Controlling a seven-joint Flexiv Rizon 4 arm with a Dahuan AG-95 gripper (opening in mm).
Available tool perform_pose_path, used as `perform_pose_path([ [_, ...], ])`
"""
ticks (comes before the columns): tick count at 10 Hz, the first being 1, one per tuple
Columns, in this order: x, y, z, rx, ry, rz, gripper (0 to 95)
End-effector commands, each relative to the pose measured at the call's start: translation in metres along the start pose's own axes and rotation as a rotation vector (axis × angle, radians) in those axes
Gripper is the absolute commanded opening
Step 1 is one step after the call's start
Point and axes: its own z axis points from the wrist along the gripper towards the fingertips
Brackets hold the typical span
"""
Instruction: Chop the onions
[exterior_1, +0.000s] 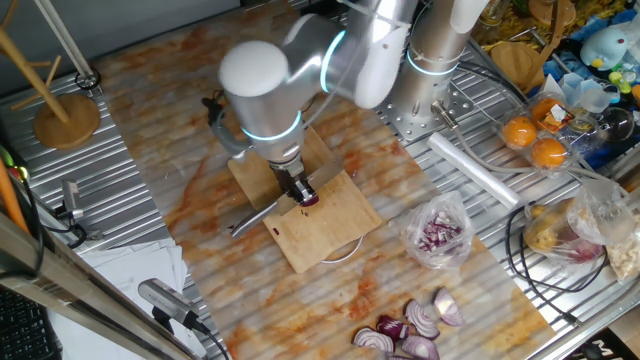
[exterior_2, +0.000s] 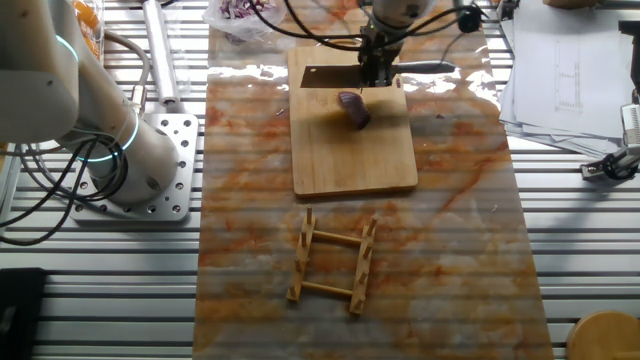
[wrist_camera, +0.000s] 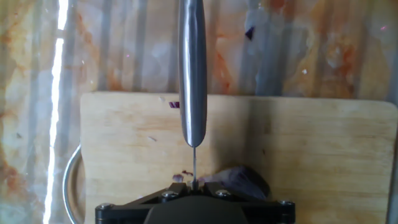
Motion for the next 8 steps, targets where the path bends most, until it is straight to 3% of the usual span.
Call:
perform_pose_path([
  [1,-0.001,0.0,0.001,0.0,0.006,0.003,0.0],
  [8,0.001,-0.001,0.013,0.012,-0.003,-0.002,0.0],
])
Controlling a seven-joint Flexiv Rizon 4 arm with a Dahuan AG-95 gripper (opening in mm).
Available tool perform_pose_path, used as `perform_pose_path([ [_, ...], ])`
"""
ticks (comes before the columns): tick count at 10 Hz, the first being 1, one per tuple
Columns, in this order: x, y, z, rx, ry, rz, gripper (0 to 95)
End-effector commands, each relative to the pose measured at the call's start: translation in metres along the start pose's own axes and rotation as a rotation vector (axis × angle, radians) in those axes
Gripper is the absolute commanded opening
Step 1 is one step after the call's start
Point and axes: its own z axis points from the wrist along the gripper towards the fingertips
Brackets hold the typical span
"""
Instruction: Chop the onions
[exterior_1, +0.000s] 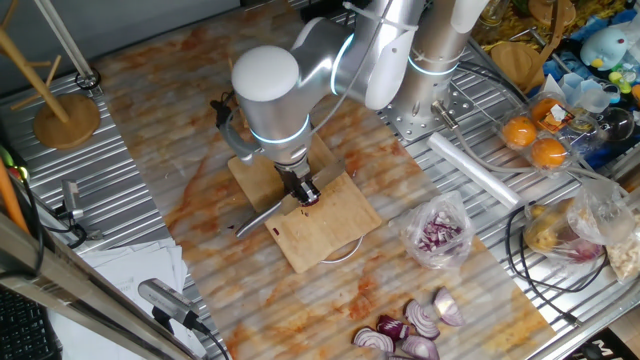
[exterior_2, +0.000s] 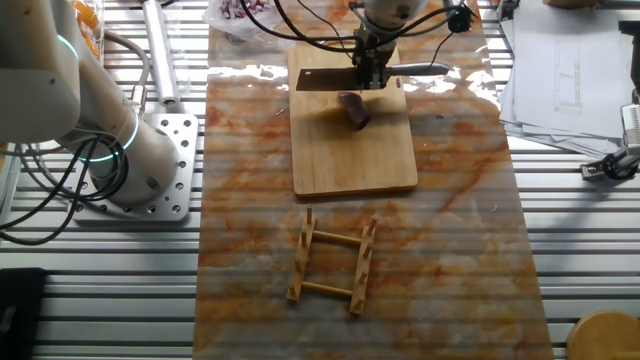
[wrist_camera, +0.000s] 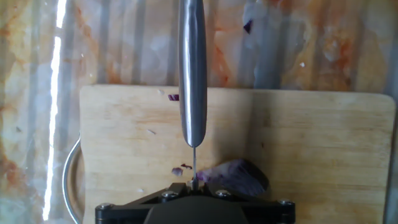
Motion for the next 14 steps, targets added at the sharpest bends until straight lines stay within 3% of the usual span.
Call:
perform_pose_path([
  [1,-0.001,0.0,0.002,-0.001,-0.003,-0.002,0.0],
  [11,0.004,-0.003,0.02,0.0,-0.026,-0.013,0.0],
  [14,0.004,-0.002,0.019,-0.008,-0.012,-0.012,0.0],
])
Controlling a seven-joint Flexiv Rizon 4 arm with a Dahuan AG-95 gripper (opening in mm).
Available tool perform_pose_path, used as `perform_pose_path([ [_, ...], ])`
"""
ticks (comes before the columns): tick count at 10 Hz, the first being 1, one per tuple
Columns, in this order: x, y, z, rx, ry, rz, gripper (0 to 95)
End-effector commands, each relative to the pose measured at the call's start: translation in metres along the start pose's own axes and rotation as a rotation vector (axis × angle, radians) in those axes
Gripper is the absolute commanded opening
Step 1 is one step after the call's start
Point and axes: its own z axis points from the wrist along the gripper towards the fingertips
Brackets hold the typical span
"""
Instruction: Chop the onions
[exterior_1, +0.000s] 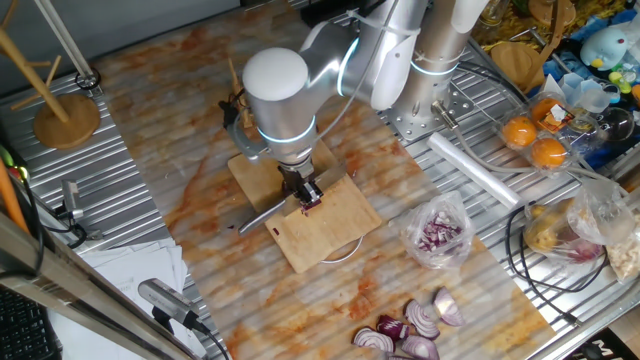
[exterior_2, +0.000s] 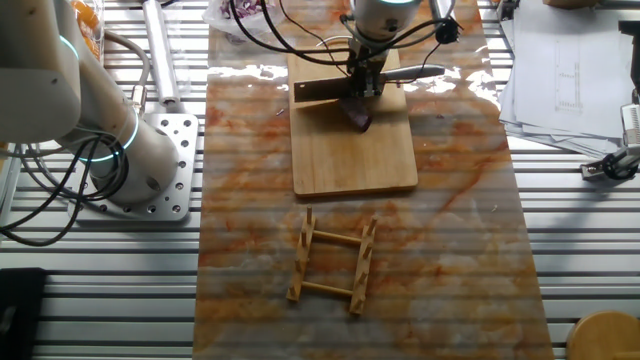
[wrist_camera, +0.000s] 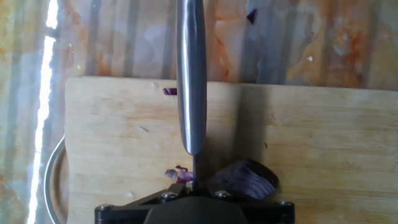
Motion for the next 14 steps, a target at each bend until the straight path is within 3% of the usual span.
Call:
perform_pose_path([
  [1,0.0,0.002,-0.004,-0.002,0.011,0.002,0.0],
  [5,0.003,-0.004,-0.017,-0.003,0.009,0.006,0.0],
  [14,-0.002,-0.016,-0.024,-0.004,0.004,0.048,0.0],
])
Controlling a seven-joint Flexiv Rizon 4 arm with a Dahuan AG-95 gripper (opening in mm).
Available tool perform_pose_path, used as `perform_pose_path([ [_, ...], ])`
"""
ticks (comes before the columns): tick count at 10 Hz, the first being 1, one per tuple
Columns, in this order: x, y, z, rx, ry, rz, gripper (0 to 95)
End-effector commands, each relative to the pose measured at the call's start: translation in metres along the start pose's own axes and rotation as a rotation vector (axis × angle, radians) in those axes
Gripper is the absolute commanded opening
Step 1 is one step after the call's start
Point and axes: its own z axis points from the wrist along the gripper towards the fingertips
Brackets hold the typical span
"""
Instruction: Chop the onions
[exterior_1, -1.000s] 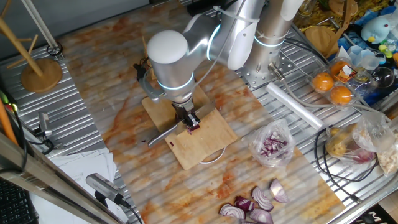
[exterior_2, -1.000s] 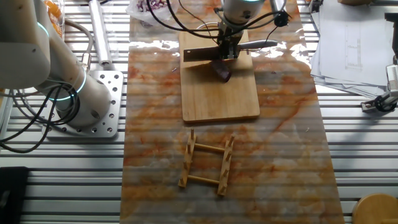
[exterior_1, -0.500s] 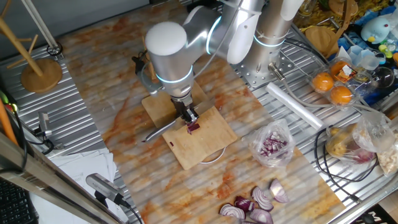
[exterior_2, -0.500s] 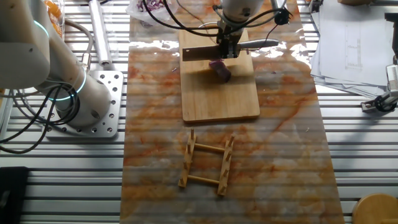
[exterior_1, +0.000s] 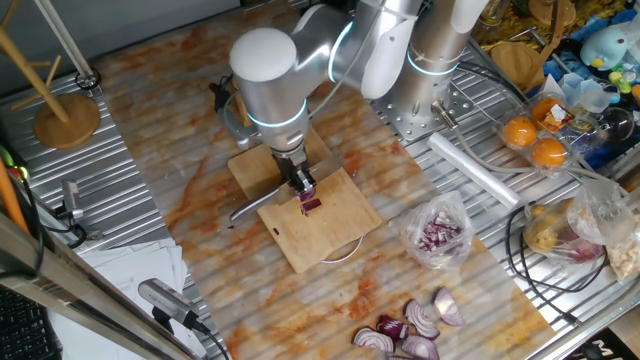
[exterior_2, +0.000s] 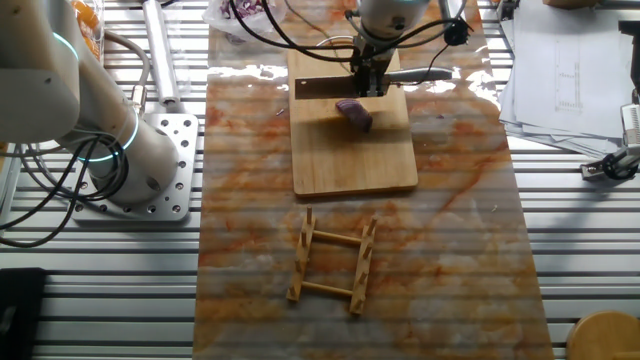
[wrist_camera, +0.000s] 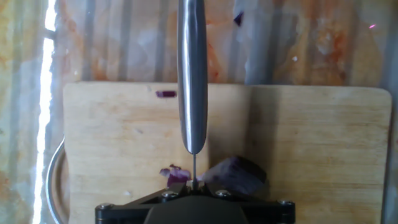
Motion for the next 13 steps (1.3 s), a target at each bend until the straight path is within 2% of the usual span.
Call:
perform_pose_path([
  [1,-0.002,-0.001,0.003,-0.002,-0.003,0.0,0.0],
  [6,-0.003,-0.004,0.006,-0.001,0.0,-0.001,0.0],
  [8,-0.004,-0.006,0.009,-0.012,0.001,0.001,0.0],
  [9,-0.003,-0.004,0.013,-0.034,-0.001,0.01,0.0],
  [13,-0.008,0.002,0.026,-0.023,-0.001,0.012,0.0],
])
